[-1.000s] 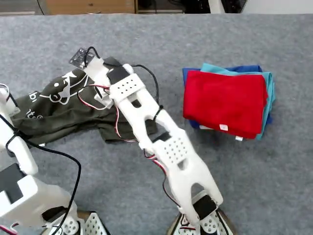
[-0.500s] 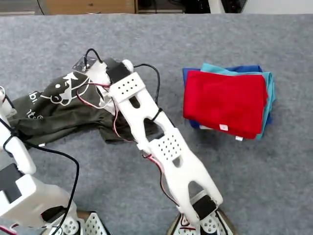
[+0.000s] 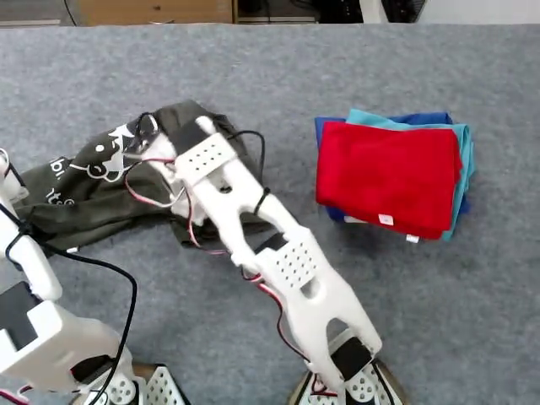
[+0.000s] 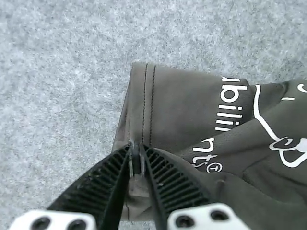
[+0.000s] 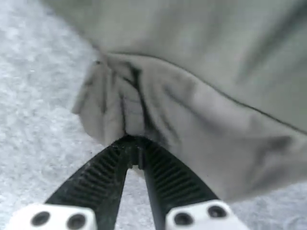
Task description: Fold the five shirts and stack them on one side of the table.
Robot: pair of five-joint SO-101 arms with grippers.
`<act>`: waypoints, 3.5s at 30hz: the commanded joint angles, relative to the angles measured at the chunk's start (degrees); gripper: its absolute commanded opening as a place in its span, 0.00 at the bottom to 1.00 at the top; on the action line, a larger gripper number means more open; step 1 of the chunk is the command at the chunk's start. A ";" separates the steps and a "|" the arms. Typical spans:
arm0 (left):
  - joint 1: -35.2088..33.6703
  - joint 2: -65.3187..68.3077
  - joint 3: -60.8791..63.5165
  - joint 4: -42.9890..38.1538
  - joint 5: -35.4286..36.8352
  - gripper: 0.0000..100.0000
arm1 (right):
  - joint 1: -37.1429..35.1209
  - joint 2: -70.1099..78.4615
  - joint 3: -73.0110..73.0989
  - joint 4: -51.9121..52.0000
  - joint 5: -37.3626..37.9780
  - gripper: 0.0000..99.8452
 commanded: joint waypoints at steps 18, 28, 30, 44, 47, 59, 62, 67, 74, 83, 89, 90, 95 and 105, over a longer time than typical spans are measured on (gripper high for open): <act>-0.35 3.12 -6.59 -1.93 0.44 0.02 | 6.20 -11.12 -13.76 -1.41 10.11 0.00; -0.53 31.25 -29.71 0.35 -4.13 0.02 | 12.53 4.18 -18.77 -33.05 10.99 0.00; -0.18 35.65 -33.23 3.52 -7.56 0.02 | 13.05 7.96 -18.77 -36.92 10.99 0.00; -4.31 49.89 -53.01 9.49 -9.23 0.02 | 20.00 13.85 -22.64 -37.36 11.34 0.00; -3.43 48.48 -60.13 17.32 -9.23 0.02 | 17.63 12.35 -27.91 -33.93 11.34 0.00; 1.14 44.70 -88.88 44.04 -9.23 0.02 | 12.53 8.04 -43.12 -24.79 11.08 0.00; 0.09 41.89 -83.96 44.04 -12.84 0.02 | 12.70 7.69 -43.74 -22.77 11.34 0.00; 0.44 38.81 -64.62 43.96 -18.73 0.02 | 12.79 8.31 -42.77 -16.53 11.43 0.00; -0.44 36.70 -43.34 33.93 -19.08 0.02 | 13.58 11.30 -42.68 -9.41 11.43 0.00; -5.54 21.49 -22.51 29.01 -23.56 0.02 | 16.04 17.71 -42.86 -9.32 11.43 0.00; -7.03 1.71 -0.35 22.86 -28.66 0.02 | 16.13 19.65 -42.86 -10.64 11.43 0.00; -7.03 -1.01 4.66 19.69 -29.36 0.02 | 16.22 19.56 -42.86 -11.16 11.34 0.00; -6.59 -11.65 18.73 8.26 -29.98 0.02 | 16.22 19.38 -43.74 -14.86 11.34 0.00; 0.26 -5.32 -4.75 6.95 -13.10 0.02 | 15.87 19.74 -43.74 -21.80 10.99 0.00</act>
